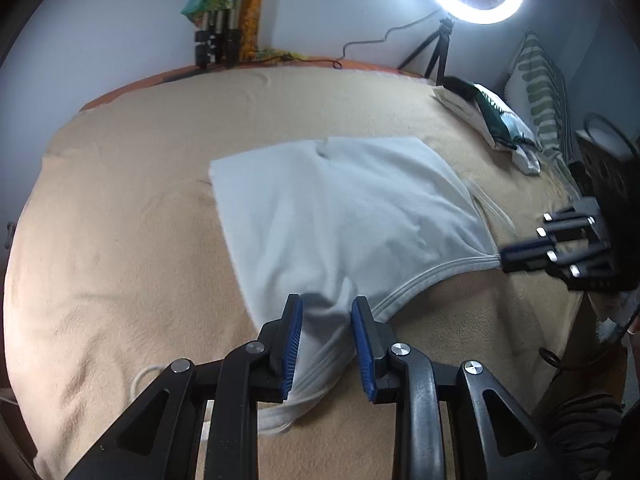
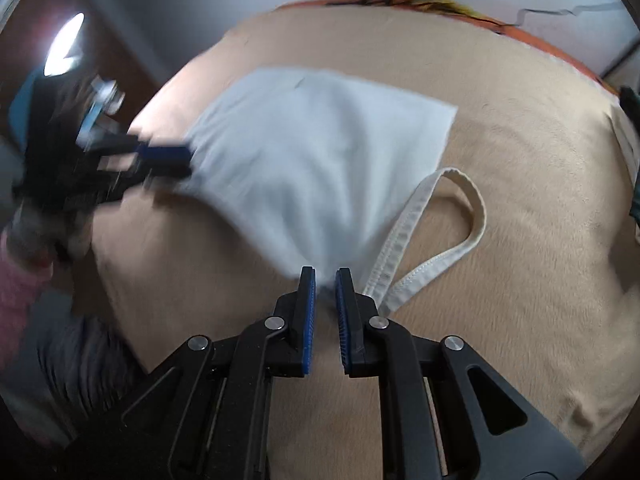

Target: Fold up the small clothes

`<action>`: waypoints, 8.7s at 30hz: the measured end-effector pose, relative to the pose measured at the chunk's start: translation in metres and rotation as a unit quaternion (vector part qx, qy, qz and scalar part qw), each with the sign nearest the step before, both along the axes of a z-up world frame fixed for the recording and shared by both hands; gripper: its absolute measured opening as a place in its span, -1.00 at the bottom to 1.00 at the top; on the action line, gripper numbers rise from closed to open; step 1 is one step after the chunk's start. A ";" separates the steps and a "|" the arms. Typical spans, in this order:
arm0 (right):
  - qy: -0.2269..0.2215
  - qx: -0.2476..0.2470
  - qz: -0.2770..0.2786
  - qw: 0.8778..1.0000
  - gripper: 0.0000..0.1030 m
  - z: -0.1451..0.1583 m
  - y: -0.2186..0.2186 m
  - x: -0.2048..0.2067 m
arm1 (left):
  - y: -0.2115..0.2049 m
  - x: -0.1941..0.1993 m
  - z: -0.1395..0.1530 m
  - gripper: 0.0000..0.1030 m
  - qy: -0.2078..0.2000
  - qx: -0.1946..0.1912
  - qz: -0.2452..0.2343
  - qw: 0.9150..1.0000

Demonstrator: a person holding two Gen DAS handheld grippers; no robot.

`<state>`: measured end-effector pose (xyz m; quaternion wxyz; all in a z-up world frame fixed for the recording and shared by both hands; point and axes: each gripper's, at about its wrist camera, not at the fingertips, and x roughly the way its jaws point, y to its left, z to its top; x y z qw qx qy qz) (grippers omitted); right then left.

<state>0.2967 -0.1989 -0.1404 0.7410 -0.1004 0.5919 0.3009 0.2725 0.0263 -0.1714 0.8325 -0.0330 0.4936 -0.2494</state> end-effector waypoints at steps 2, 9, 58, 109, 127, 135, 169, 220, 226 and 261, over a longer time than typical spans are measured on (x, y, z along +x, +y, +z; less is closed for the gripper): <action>0.004 0.003 0.032 0.999 -0.61 0.008 -0.002 -0.014 | 0.014 0.005 0.007 -0.45 -0.008 -0.023 0.025 0.999; -0.039 0.122 -0.067 0.990 -0.07 0.036 -0.037 0.035 | 0.058 0.064 0.004 -0.15 -0.012 -0.093 0.144 0.985; -0.060 0.013 -0.093 0.994 -0.91 0.023 -0.008 0.049 | 0.014 0.016 -0.001 -0.67 -0.022 -0.008 0.057 0.998; 0.015 0.181 -0.249 0.951 -0.84 -0.006 -0.023 0.053 | 0.035 0.042 -0.027 -0.87 0.046 -0.189 0.158 0.968; -0.131 0.065 -0.199 0.969 -0.87 0.087 -0.021 0.019 | -0.040 0.028 0.051 -0.89 -0.062 -0.122 0.094 0.986; -0.180 0.010 -0.213 0.960 -0.87 0.125 -0.071 0.016 | -0.110 0.052 0.073 -0.89 -0.068 -0.148 0.053 0.985; -0.280 -0.148 -0.312 0.896 -0.88 0.144 -0.320 0.153 | -0.400 0.202 0.068 -0.89 -0.084 -0.158 0.012 0.984; -0.310 -0.135 -0.392 0.855 0.21 0.271 -0.209 -0.014 | -0.263 0.009 0.196 0.64 -0.215 -0.084 -0.010 0.973; -0.307 -0.120 -0.414 0.849 0.50 0.266 -0.193 -0.054 | -0.243 -0.031 0.190 0.88 -0.217 -0.080 -0.024 0.973; -0.330 -0.134 -0.447 0.821 1.00 0.183 -0.155 -0.121 | -0.201 -0.100 0.133 0.99 -0.230 0.005 -0.024 0.973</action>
